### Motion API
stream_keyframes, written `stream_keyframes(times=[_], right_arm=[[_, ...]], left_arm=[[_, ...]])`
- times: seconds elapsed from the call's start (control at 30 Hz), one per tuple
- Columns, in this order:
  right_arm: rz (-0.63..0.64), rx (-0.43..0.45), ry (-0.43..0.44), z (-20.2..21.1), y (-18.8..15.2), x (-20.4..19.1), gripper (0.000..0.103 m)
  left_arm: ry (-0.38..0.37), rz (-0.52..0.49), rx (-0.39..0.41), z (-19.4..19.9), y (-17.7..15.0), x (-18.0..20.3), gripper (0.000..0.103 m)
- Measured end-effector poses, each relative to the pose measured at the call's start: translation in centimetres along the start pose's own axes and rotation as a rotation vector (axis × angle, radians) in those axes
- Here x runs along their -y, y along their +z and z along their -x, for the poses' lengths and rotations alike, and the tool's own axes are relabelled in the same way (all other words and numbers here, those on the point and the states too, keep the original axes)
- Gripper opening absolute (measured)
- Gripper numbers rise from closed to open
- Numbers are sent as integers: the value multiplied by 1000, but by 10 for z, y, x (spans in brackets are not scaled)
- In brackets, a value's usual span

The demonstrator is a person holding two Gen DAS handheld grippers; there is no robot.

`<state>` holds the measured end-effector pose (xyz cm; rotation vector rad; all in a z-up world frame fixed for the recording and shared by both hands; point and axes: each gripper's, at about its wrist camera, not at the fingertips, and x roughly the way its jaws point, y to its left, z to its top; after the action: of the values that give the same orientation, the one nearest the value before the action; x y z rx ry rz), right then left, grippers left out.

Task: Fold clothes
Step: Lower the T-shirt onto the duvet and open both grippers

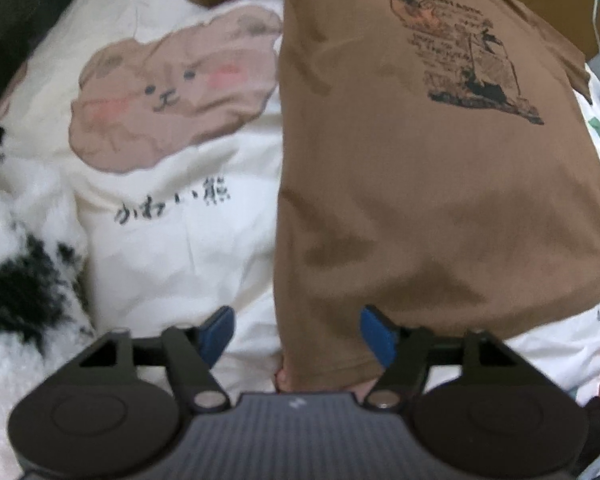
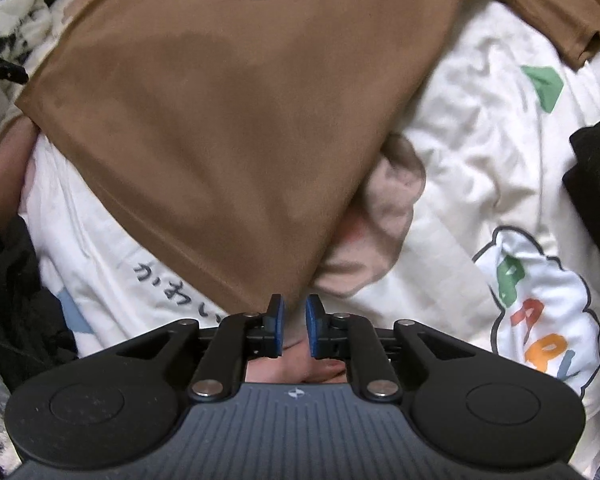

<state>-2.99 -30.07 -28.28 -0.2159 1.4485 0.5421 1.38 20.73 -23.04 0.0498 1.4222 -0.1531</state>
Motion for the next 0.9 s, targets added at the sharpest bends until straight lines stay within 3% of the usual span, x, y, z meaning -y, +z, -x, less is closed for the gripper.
stream_keyframes(times=[0.2, 0.3, 0.77, 0.9], right_arm=[[-67, 38, 16, 8, 6, 1, 30], [-74, 63, 29, 9, 7, -2, 35], [-120, 199, 36, 20, 12, 0, 48], [-124, 209, 26, 14, 13, 1, 62]], left_arm=[[-6, -6, 21, 9, 3, -6, 88], [28, -58, 37, -4, 13, -5, 90], [-21, -74, 71, -11, 44, 4, 94], [-4, -72, 104, -13, 61, -1, 97]])
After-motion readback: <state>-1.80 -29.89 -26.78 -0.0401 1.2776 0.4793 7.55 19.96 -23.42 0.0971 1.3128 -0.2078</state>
